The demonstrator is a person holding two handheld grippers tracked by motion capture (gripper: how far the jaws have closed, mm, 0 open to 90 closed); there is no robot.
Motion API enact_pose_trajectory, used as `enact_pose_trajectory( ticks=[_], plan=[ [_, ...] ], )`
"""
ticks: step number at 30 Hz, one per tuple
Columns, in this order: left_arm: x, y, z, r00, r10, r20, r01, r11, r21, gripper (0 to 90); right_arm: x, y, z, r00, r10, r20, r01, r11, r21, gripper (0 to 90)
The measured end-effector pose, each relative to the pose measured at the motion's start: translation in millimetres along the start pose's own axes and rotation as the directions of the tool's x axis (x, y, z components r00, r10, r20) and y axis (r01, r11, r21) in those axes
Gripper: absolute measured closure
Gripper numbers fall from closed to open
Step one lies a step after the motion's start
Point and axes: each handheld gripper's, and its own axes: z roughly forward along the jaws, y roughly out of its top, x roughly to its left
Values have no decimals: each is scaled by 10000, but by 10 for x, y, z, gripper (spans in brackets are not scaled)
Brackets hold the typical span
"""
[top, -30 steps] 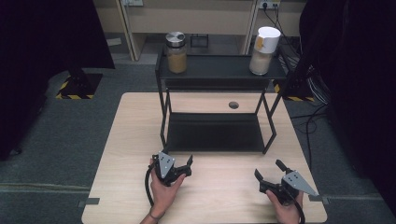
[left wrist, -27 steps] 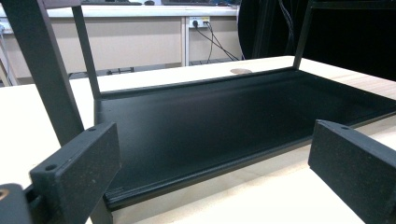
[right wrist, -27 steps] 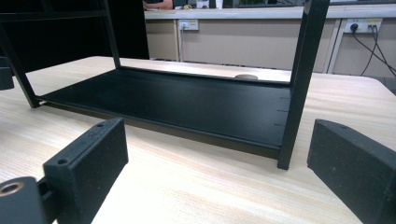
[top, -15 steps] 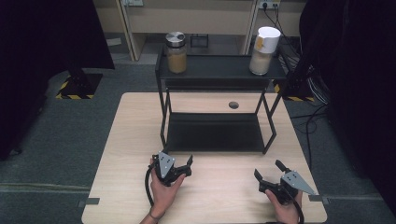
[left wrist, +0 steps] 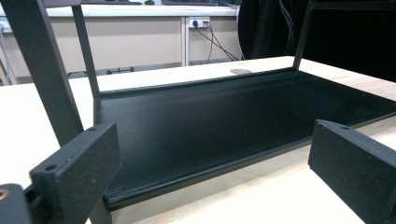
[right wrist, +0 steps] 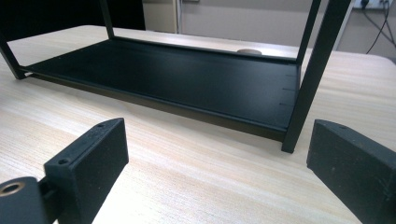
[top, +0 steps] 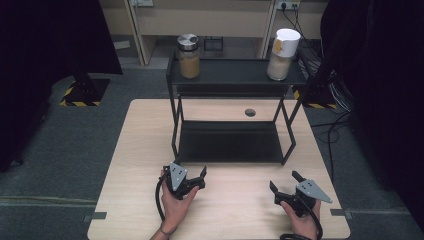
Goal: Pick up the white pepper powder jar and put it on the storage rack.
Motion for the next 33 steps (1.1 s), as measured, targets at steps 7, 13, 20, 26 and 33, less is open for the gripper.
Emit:
enact_pose_trajectory(
  ticks=[7,13,20,26,33],
  plan=[
    [1,3,1,10000,0,2,0,10000,21,17,-29,30,16,9999,155,-63,-153,9997,167,57],
    [1,2,1,10000,-11,-2,11,10000,10,17,-19,53,29,10000,76,-52,-74,9995,296,58],
    [1,5,2,10000,-5,-1,5,10000,27,17,-17,42,22,9999,127,-21,-127,9997,232,59],
    [4,5,3,10000,-12,10,12,10000,31,17,-9,40,20,10000,72,-2,-72,9997,219,59],
    [4,8,5,10000,-41,-6,41,10000,44,17,-12,36,18,10000,83,-19,-83,9998,198,59]
  ],
)
